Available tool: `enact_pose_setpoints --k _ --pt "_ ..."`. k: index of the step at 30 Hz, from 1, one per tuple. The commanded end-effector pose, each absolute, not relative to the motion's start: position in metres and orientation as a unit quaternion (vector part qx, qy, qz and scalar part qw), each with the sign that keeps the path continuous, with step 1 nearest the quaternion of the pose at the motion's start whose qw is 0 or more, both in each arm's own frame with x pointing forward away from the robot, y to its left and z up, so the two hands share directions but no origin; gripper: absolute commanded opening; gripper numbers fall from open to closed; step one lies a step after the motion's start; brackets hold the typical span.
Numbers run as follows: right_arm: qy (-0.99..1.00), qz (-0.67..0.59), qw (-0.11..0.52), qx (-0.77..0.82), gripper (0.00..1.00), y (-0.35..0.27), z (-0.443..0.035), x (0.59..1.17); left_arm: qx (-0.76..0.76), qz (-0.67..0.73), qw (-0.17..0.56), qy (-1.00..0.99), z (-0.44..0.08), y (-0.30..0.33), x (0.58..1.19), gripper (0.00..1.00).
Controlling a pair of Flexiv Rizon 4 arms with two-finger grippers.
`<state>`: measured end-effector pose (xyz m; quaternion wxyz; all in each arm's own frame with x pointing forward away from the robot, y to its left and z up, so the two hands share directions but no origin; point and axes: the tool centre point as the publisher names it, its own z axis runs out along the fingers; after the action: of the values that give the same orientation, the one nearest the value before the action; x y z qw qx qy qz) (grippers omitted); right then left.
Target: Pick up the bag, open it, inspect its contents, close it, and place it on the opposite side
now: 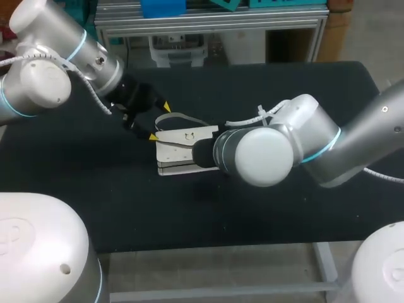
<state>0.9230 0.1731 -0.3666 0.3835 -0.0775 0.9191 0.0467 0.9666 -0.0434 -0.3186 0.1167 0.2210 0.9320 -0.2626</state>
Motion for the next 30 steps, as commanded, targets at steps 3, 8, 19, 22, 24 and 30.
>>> enact_pose_setpoints --k 3,8,19,22,24,30 --pt "0.889 0.063 0.446 -0.087 0.44 0.175 -0.371 0.922 0.22 -0.261 0.114 0.933 -0.321 -0.045 0.969 1.0" --pt "0.888 0.057 0.446 -0.093 0.27 0.179 -0.374 0.919 0.22 -0.261 0.112 0.933 -0.322 -0.044 0.968 1.0" --pt "0.885 0.055 0.456 -0.077 0.0 0.188 -0.379 0.903 0.242 -0.293 0.149 0.913 -0.318 -0.044 0.959 1.0" --pt "0.884 0.054 0.46 -0.057 0.0 0.193 -0.382 0.899 0.263 -0.306 0.172 0.899 -0.318 -0.045 0.953 1.0" --pt "0.884 0.056 0.462 -0.046 0.0 0.195 -0.384 0.899 0.282 -0.306 0.191 0.889 -0.318 -0.047 0.945 1.0" --pt "0.882 0.063 0.466 -0.015 0.0 0.196 -0.384 0.897 0.327 -0.31 0.244 0.859 -0.316 -0.054 0.927 1.0"
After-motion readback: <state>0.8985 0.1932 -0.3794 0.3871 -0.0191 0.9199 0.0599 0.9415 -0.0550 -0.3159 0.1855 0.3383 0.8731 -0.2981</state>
